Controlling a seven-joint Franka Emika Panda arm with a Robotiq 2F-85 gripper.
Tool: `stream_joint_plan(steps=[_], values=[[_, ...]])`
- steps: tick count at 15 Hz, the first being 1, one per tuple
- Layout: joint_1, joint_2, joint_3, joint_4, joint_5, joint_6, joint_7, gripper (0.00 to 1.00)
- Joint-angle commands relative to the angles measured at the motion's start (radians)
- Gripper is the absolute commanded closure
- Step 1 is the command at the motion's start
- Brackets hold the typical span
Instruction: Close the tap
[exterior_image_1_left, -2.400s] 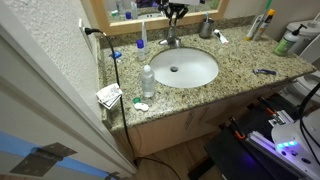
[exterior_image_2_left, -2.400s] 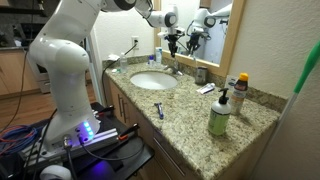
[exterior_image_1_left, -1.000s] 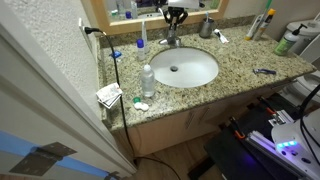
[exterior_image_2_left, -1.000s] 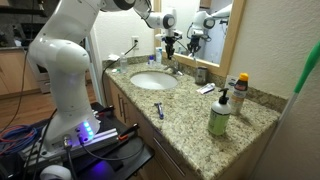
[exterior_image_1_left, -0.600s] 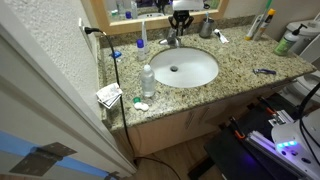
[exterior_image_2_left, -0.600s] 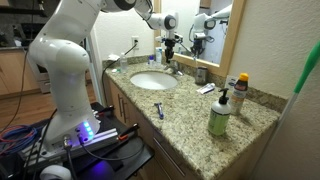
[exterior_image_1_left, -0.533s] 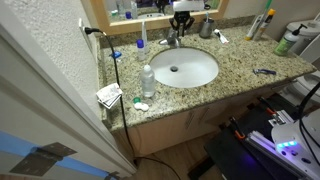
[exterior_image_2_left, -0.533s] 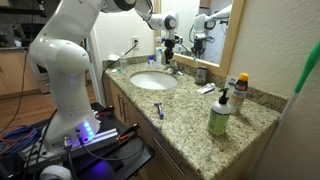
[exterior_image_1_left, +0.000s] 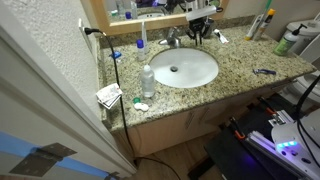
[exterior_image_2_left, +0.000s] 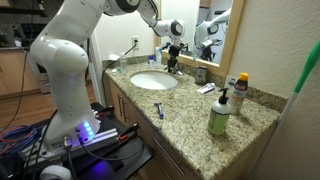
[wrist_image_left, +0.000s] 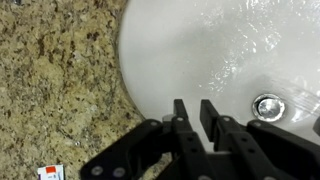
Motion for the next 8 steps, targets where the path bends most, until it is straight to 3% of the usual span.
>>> stream_joint_plan(steps=[1,5,8], values=[[-0.033,-0.114,0.025,-0.078,0.035,0.013,-0.073,0.45],[-0.062,-0.231,0.027,-0.132,0.075,0.052,-0.138,0.18],[-0.093,-0.252,0.045,-0.125,0.164,0.039,-0.181,0.0]])
